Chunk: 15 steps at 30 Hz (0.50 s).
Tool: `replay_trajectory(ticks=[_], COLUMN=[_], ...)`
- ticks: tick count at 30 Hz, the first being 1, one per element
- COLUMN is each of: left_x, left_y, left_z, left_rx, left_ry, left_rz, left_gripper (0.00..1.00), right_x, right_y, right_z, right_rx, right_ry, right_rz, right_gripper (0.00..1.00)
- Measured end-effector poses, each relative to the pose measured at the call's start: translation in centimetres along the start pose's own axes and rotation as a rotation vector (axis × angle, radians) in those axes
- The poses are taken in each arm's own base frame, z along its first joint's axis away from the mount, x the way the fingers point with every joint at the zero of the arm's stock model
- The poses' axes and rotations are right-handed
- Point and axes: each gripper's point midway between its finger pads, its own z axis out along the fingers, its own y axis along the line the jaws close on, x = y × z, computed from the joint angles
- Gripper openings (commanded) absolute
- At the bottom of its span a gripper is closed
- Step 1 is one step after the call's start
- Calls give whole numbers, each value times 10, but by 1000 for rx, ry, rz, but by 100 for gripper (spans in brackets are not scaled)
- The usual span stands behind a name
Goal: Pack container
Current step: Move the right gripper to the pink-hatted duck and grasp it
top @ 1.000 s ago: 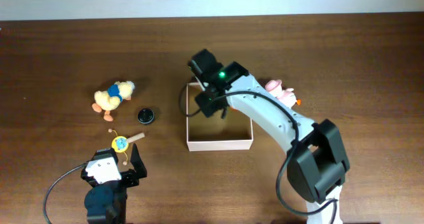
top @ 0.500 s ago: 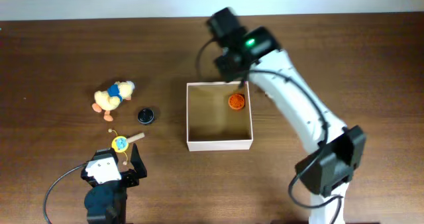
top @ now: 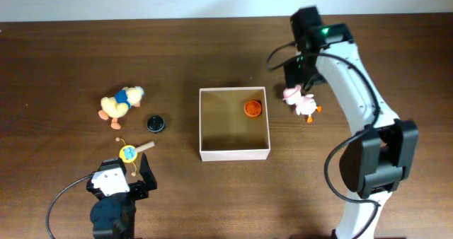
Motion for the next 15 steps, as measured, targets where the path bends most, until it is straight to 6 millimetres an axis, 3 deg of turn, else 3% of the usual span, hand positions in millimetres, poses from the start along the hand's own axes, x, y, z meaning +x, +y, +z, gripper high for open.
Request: replay_trajectory(ticks=[3,8,15], left_x=[0,0,0], left_y=[0,0,0], left_z=[0,0,0], left_rx=[0,0,0], left_ry=[0,0,0], left_rz=[0,0,0], left_gripper=[99,99,99], right_x=[10,10,15], right_y=[6,12,18], right_z=[19,39,62], right_rx=[-10,-28,-41], right_ry=[24,1,-13], right_rz=[-10,-35,-53], right_gripper=[78,78,89])
